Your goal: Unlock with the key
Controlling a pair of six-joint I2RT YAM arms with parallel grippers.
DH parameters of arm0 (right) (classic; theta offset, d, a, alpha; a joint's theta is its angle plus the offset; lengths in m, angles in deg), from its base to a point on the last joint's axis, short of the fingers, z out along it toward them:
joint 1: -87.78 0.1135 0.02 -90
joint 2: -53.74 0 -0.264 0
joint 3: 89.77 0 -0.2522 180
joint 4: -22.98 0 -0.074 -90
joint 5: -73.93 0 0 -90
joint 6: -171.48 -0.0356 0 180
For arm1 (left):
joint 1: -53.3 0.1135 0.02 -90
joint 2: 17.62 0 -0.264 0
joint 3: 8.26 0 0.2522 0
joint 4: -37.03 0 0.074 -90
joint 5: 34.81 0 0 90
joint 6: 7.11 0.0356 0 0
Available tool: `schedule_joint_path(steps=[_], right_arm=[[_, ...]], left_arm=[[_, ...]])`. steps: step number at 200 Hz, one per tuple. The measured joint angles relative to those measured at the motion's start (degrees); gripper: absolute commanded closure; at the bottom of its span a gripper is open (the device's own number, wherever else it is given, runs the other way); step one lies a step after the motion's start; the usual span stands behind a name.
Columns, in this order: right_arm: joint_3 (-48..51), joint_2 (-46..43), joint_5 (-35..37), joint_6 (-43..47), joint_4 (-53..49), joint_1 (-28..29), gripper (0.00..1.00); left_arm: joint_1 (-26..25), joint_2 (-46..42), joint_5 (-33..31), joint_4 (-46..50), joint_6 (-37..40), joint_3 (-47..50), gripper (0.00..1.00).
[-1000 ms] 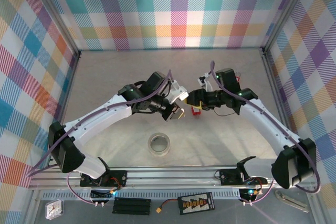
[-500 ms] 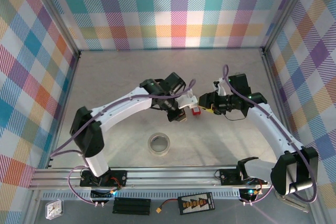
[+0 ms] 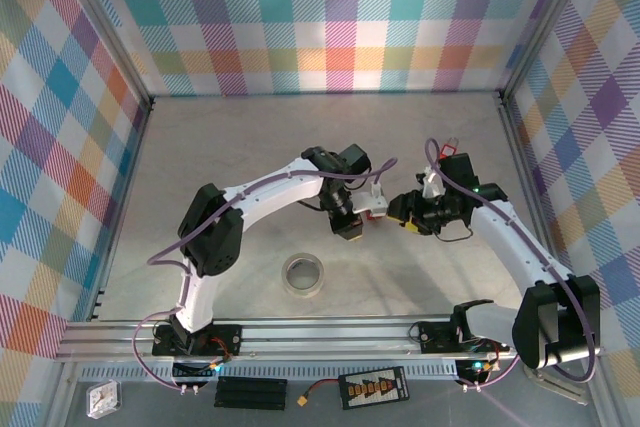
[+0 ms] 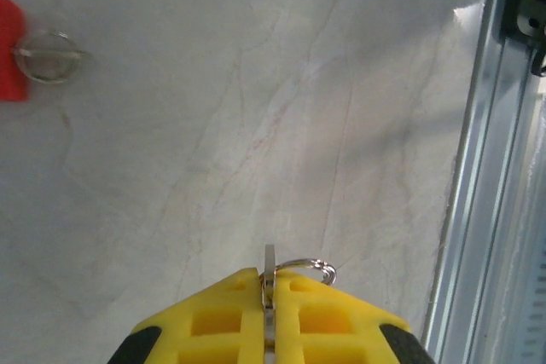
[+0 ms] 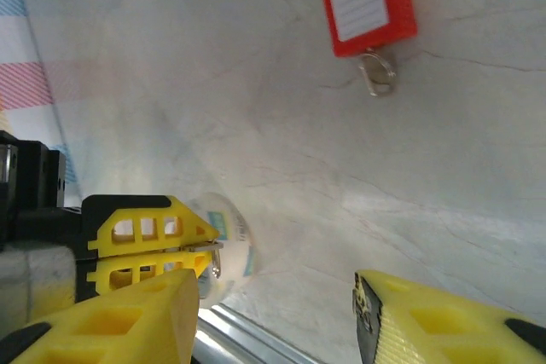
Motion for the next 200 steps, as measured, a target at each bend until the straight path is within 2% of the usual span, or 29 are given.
schedule_joint_path(steps=[67, 81, 92, 108, 128, 149, 162, 169, 200], right_arm=[[0.0, -2.3, -1.3, 0.9, -1.2, 0.0, 0.47], [0.0, -2.5, -1.4, 1.2, -1.4, 0.0, 0.46], [0.0, -3.0, -1.3, 1.5, -1.8, 0.0, 0.46], [0.0, -3.8, -1.3, 1.9, -2.5, 0.0, 0.45], [0.0, -5.0, -1.0, 2.2, -3.6, 0.0, 0.43], [0.2, -5.8, -1.2, 2.5, -4.5, 0.0, 0.42], [1.1, -6.1, -1.5, 2.7, -4.4, 0.5, 0.4], [1.7, -6.1, -1.5, 3.0, -4.3, 1.3, 0.4], [0.9, -1.9, 2.2, 6.8, -5.4, 12.6, 0.4]], left_arm=[[0.0, 6.9, -1.0, 0.2, 1.2, 0.5, 0.72], [0.0, 8.0, -1.7, 0.0, 0.9, 0.5, 0.6], [0.7, 7.9, -1.9, -0.8, 0.6, 0.9, 0.4], [1.6, 6.4, -1.7, -3.6, -1.3, 2.1, 0.36], [3.6, 2.0, -1.6, -7.6, -4.8, 4.9, 0.36], [6.6, -6.3, -0.3, -14.4, -10.7, 10.5, 0.35], [8.9, -13.2, 1.0, -20.0, -16.0, 15.7, 0.21], [10.0, -17.0, 1.4, -22.9, -19.1, 18.5, 0.19], [12.3, -31.3, -0.7, -32.3, -32.0, 26.1, 0.15]])
